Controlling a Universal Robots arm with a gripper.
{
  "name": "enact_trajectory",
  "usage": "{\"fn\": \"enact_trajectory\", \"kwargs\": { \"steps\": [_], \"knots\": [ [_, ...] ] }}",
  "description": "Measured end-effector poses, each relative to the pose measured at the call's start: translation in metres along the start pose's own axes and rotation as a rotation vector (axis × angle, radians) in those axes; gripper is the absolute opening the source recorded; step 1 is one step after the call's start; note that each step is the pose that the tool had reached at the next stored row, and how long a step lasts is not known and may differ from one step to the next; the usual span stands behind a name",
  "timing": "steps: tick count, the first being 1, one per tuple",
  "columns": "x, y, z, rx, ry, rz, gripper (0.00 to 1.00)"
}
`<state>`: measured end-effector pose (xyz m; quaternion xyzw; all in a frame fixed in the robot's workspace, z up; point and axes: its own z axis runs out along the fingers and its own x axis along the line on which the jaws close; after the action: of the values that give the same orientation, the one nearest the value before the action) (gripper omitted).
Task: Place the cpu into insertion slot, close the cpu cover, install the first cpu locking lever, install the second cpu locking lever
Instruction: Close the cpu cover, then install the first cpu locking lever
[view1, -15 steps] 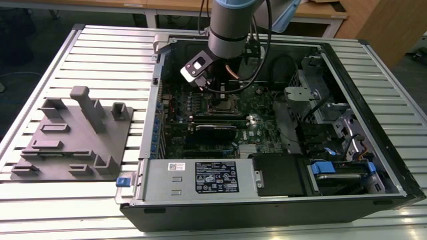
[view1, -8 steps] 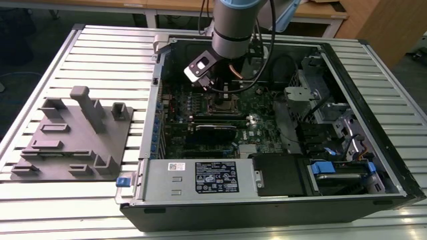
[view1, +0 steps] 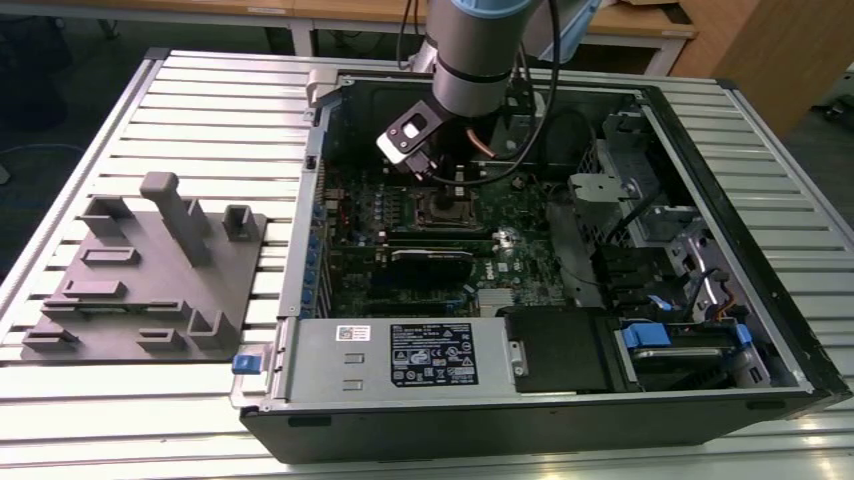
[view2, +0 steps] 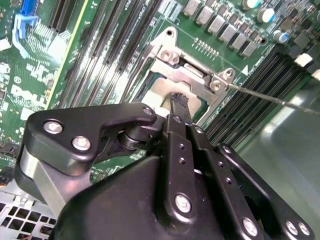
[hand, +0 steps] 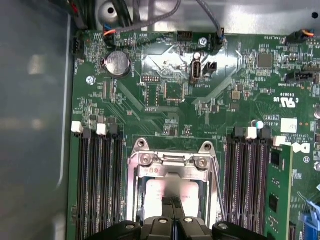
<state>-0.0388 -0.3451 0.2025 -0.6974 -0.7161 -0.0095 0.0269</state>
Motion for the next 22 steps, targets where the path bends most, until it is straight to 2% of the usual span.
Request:
{"fn": "enact_trajectory", "kwargs": {
  "steps": [3,16,22],
  "knots": [
    [0.0000,0.0021,0.0000,0.0000,0.0000,0.000,0.11],
    [0.0001,0.0024,-0.0001,-0.0001,0.0000,0.000,0.11],
    [0.0004,0.0024,-0.0074,0.0000,0.0000,0.000,0.11]
  ]
}}
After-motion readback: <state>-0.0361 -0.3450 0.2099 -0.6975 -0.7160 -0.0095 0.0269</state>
